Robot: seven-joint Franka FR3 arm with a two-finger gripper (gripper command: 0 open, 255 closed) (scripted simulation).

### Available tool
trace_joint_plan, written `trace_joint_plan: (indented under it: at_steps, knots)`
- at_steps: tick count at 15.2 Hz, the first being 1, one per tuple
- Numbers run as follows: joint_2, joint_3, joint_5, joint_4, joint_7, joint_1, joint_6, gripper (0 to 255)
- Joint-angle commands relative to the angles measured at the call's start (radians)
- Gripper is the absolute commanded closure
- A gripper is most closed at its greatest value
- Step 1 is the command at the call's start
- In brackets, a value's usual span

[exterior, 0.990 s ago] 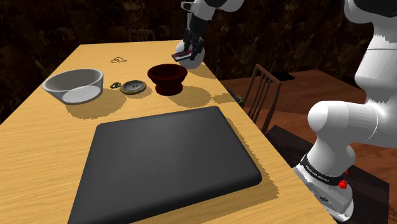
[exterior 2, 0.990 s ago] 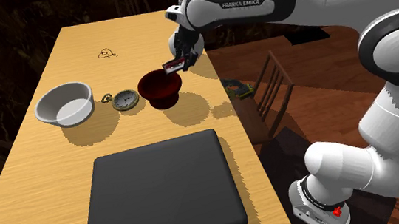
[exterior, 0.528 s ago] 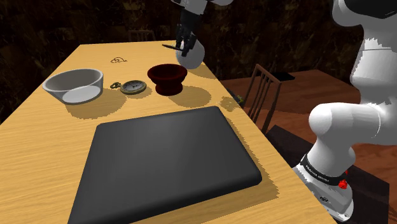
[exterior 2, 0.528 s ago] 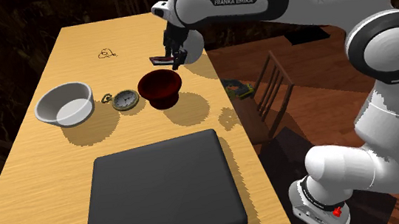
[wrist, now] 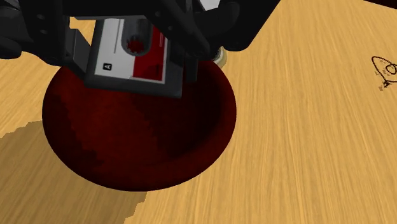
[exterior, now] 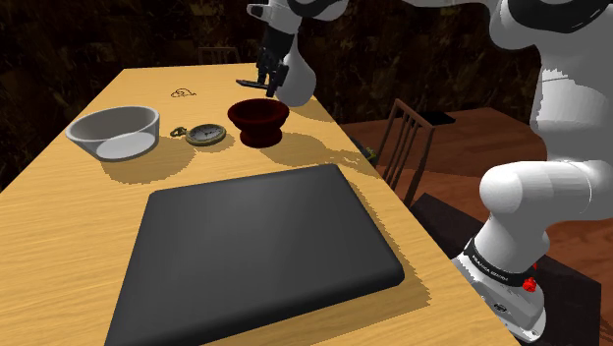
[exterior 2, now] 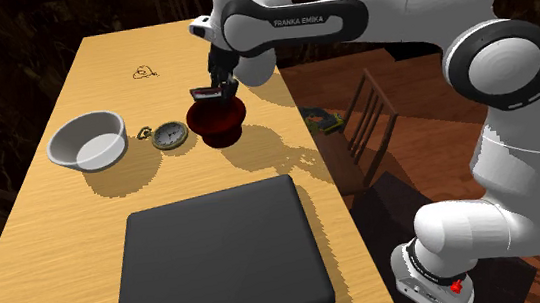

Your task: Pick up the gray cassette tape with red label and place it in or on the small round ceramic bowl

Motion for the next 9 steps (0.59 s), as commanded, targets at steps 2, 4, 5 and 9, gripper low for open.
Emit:
trace_joint_plan:
  at_steps: [2,4,5,9]
  knots:
    - [-0.006,-0.005,-0.006,-0.035,0.001,-0.004,0.038,255]
    - [-0.010,-0.009,-0.012,-0.057,0.002,-0.006,0.062,255]
    - [-0.013,-0.012,-0.015,-0.068,0.002,-0.006,0.074,255]
    - [-0.021,-0.020,-0.023,-0.095,0.005,-0.005,0.106,255]
